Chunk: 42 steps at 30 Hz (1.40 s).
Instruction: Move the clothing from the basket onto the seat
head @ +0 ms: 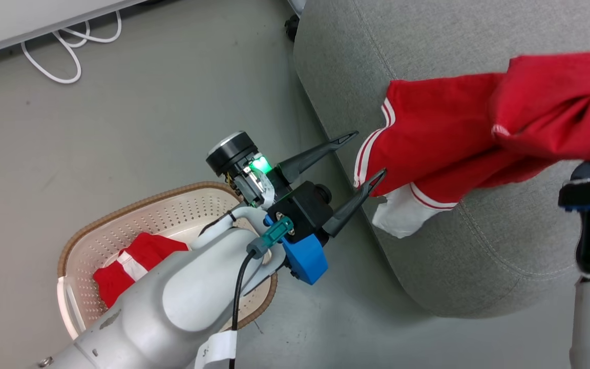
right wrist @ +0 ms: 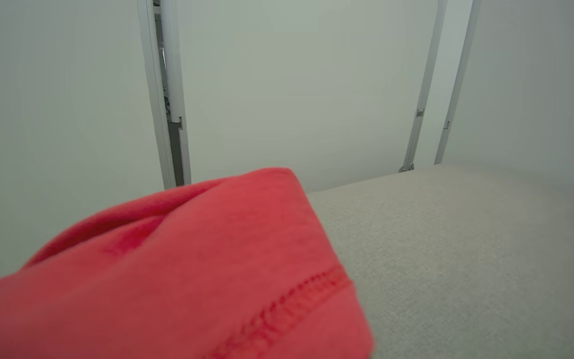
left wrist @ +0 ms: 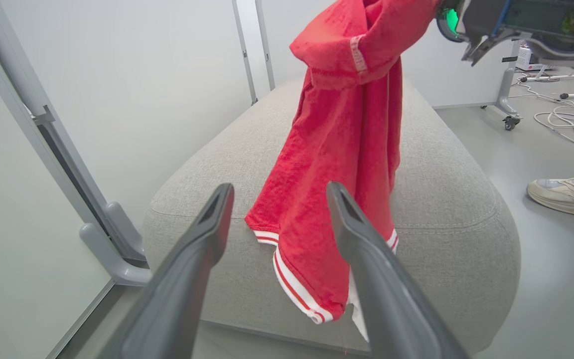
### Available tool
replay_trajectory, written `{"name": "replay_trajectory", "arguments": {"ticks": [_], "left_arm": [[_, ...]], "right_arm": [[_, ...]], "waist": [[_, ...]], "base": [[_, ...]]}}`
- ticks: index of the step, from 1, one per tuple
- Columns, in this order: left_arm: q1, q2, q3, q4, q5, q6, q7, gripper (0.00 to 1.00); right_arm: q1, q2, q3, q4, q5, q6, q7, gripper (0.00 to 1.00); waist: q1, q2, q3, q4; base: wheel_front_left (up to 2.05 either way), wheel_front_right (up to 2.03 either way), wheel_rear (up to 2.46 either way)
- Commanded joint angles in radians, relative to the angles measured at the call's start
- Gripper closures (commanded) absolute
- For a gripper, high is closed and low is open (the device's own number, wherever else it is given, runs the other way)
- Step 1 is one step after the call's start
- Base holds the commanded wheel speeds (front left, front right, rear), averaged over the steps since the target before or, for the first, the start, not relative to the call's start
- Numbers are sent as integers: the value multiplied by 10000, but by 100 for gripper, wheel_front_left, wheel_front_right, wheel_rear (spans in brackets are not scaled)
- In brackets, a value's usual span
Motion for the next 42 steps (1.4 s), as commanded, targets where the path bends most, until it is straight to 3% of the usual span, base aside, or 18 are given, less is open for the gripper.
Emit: {"name": "replay_trajectory", "arguments": {"ticks": [1, 7, 11, 17, 24, 28, 42], "left_arm": [[-214, 106, 56, -58, 51, -14, -31, 0], [-544, 272, 88, -155, 223, -14, -31, 0], [-1003, 422, 3, -304, 344, -14, -21, 0], [-1815, 723, -229, -627, 514, -14, 67, 0], [-2287, 1074, -282, -1016, 624, -14, 189, 0], [-2371, 1212, -308, -1164, 647, 4, 202, 0], [-2665, 1059, -446, -1256, 653, 45, 135, 0]], "right_arm": [[-376, -29, -6, -197, -114, 1, -7, 100], [-1663, -97, -268, -792, -469, 1, -5, 100], [-3019, -617, -858, -1138, -493, 1, -5, 100], [-5231, -2078, -2039, -1005, -345, 1, -5, 100], [-6916, -3715, -2892, -27, -224, 1, -4, 100], [-6984, -3691, -3049, 672, -417, 1, -2, 100], [-5079, -2104, -3456, 3044, -1274, 1, -5, 100]], "waist": [[0, 0, 176, -22], [0, 0, 837, -59], [0, 0, 1649, 17], [0, 0, 2864, 250], [0, 0, 3812, 351], [0, 0, 4169, 394], [0, 0, 4533, 702]], "base": [[0, 0, 0], [0, 0, 0], [0, 0, 0], [0, 0, 0], [0, 0, 0], [0, 0, 0], [0, 0, 0]]}}
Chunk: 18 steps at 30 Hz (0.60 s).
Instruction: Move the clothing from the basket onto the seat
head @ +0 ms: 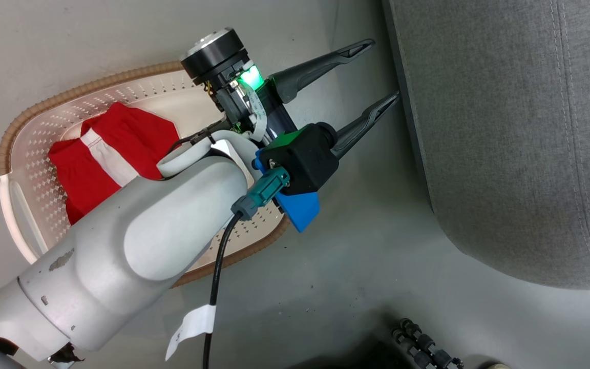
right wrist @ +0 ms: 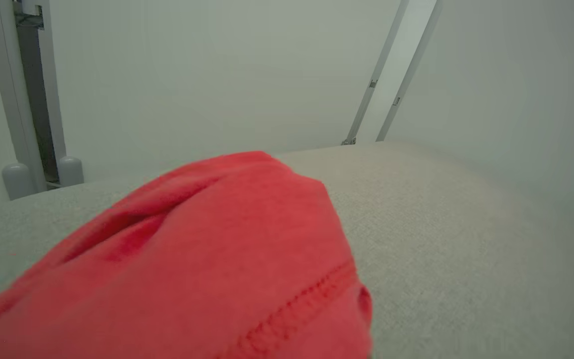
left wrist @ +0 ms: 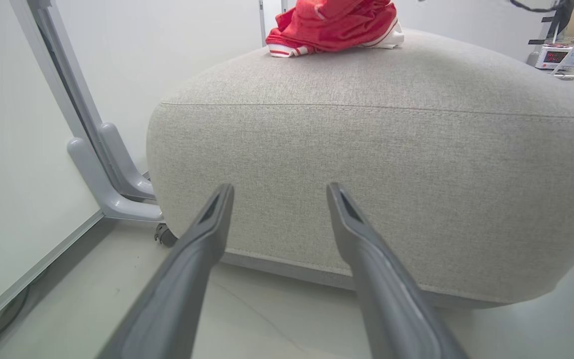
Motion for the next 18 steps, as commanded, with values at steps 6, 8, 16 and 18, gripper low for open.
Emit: {"name": "replay_trajectory", "arguments": {"ticks": [6, 8, 16, 18], "left_arm": [[-221, -2, 6, 49, -55, 62, -98, 0], [-206, -10, -2, 96, -78, 79, -118, 0], [153, -211, 33, 292, -190, 218, -204, 0], [286, -293, 106, 339, -256, 261, -221, 0]], "right_arm": [[711, 485, -82, 646, 26, 1, -4, 100], [811, 528, -94, 706, 65, 1, -4, 66], [2217, 763, 149, -145, 191, 1, -4, 0], [2790, 799, 263, -348, 184, 1, -4, 0]], "waist": [[-1, 0, -11, 76], [-1, 0, -67, 78], [-1, 0, -855, 83], [-1, 0, -1183, 67]], "base": [[0, 0, 0], [0, 0, 0], [0, 0, 0], [0, 0, 0]]}}
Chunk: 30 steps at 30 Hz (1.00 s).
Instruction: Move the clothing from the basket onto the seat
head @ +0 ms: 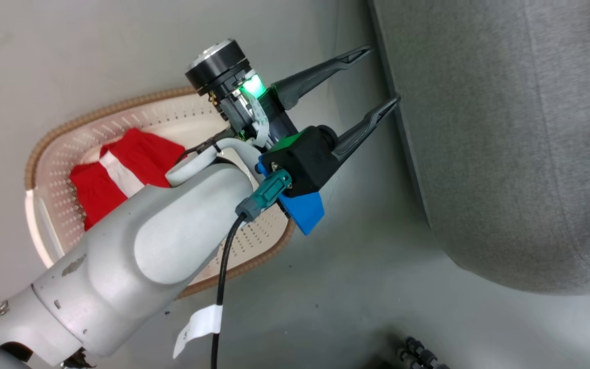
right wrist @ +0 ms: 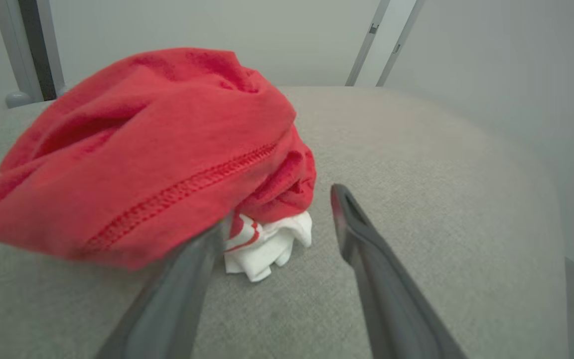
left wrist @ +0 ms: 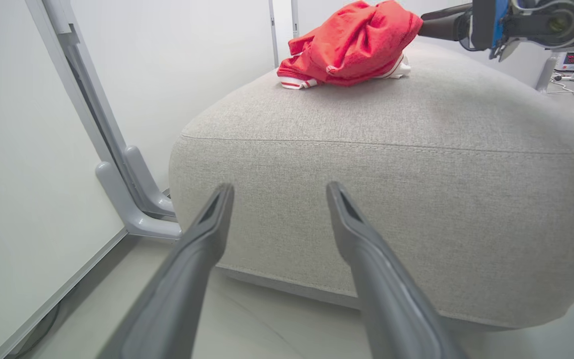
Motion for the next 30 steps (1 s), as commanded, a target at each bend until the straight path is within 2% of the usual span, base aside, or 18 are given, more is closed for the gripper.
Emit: {"name": "replay_trajectory", "arguments": {"ticks": [1, 11, 18, 19, 21, 22, 30], "left_arm": [[168, -56, 109, 40, -70, 72, -54, 0], [1636, -197, 1293, -341, -415, 491, -63, 0], [2958, -255, 2933, -645, -438, 895, -64, 0], [2958, -255, 2933, -645, -438, 895, -64, 0], [3489, -306, 3696, -747, -356, 985, -63, 0], [3489, -306, 3696, -747, -356, 985, -63, 0], [5017, -647, 5687, -957, -73, 995, -65, 0]], "right_arm": [[442, 70, 18, -120, 105, 1, -3, 0], [2475, 536, 912, -1772, -140, 1, -3, 0], [3083, 379, 2426, -2838, 241, 1, -3, 0], [3083, 379, 2426, -2838, 241, 1, -3, 0], [3235, 428, 3205, -3090, 257, 1, -2, 0], [3235, 428, 3205, -3090, 257, 1, -2, 0], [3612, 630, 4691, -3376, 455, 1, -2, 0]], "waist": [[0, 0, -512, -28], [0, 0, -2634, 151], [0, 0, -3939, 818], [0, 0, -3939, 818], [0, 0, -4370, 1160], [0, 0, -4370, 1160], [0, 0, -5472, 2070]], "base": [[0, 0, 0], [0, 0, 0], [0, 0, 0], [0, 0, 0], [0, 0, 0], [0, 0, 0], [0, 0, 0]]}}
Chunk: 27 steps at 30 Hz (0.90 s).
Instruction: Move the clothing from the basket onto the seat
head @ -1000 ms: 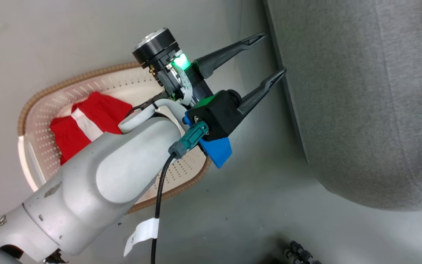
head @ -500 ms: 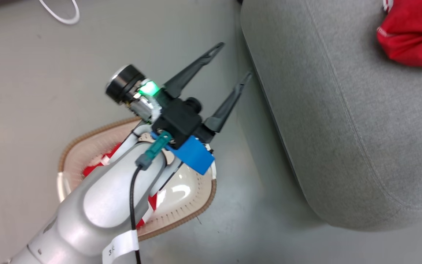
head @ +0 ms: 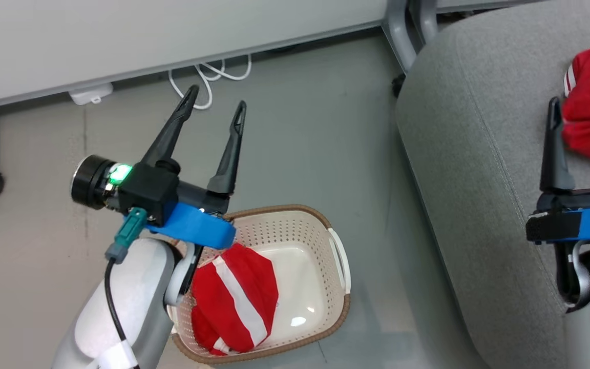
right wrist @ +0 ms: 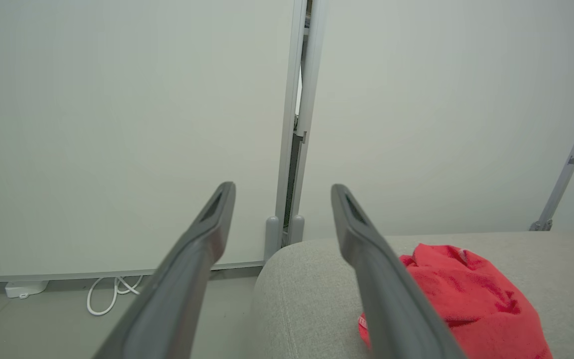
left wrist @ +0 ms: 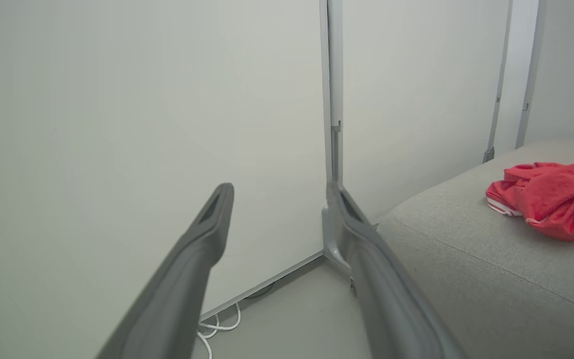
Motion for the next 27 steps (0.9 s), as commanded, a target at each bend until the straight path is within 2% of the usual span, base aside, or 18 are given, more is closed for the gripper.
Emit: {"name": "replay_trajectory", "arguments": {"ticks": [1, 15, 27], "left_arm": [[217, -32, 158, -41, 102, -9, -47, 0], [2677, -794, 2770, -485, 922, -550, -39, 0], [4350, -1304, 3825, -598, 1462, -998, -40, 0]], "right_arm": [[218, 51, 79, -39, 40, 1, -2, 0], [1486, 490, 922, 514, 451, 1, -1, 0], [2830, 661, 1166, 727, 632, 1, -1, 0]], "waist": [[2, 0, -529, 508], [2, 0, -1863, 1485], [2, 0, -2638, 1822]], "base": [[0, 0, 0], [0, 0, 0], [0, 0, 0]]}}
